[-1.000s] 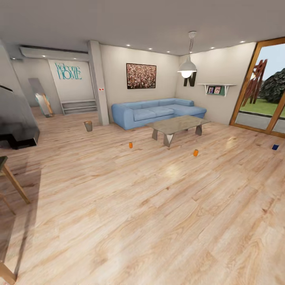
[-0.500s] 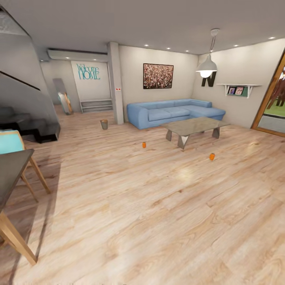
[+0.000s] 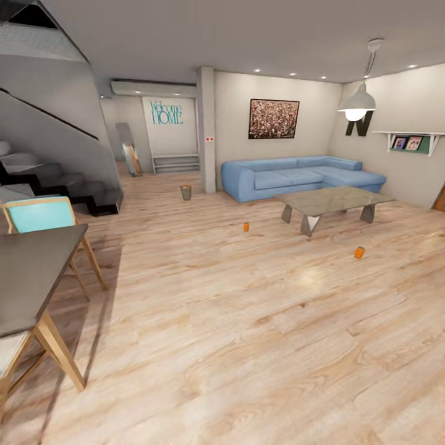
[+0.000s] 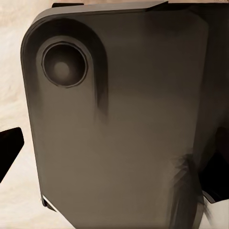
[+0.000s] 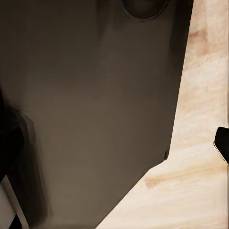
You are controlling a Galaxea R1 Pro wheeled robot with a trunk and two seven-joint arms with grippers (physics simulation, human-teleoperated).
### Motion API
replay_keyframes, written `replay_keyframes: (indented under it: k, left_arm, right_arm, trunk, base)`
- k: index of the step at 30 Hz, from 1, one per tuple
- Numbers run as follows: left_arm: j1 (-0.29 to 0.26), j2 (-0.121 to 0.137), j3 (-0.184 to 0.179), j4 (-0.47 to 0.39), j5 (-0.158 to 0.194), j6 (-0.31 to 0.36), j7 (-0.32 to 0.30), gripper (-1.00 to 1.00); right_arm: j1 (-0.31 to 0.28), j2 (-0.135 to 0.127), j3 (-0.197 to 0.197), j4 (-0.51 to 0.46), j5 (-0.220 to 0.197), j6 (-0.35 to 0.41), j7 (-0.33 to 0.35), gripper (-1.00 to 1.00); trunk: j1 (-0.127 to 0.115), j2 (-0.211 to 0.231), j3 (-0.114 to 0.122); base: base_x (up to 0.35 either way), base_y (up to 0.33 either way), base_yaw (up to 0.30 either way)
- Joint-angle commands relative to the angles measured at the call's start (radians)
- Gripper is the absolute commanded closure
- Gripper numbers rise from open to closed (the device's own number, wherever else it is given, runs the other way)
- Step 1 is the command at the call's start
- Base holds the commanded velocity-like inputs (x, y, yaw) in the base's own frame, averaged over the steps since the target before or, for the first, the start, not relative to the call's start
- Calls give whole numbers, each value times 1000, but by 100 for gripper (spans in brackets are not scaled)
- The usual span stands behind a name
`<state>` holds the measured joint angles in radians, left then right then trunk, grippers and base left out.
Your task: Put the three can of soda from the living room inside the tash can in the kitchen.
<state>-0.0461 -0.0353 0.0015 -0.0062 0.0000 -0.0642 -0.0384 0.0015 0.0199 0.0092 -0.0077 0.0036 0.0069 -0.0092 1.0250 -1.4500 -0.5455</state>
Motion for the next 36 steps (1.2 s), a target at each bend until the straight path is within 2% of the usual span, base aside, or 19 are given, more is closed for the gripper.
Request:
replay_keyframes:
  k: [1, 8, 12, 36]
  left_arm:
    - [0, 0, 0, 0, 0, 0, 0, -100]
    - [0, 0, 0, -1, 0, -1, 0, -100]
    - [0, 0, 1, 0, 0, -16, 0, -100]
    - [-1, 0, 2, 0, 0, -26, 1, -100]
  right_arm:
    - [0, 0, 0, 0, 0, 0, 0, -100]
    - [0, -2, 0, -2, -2, 1, 3, -100]
    - [0, -2, 0, -2, -3, 1, 8, -100]
    - [0, -2, 0, 0, -4, 1, 6, -100]
  trunk:
    - [0, 0, 0]
    - [0, 0, 0]
    - [0, 0, 0]
    - [0, 0, 0]
  base:
    - [0, 0, 253]
    - [21, 0, 253]
    - [221, 0, 187]
    - [336, 0, 13]
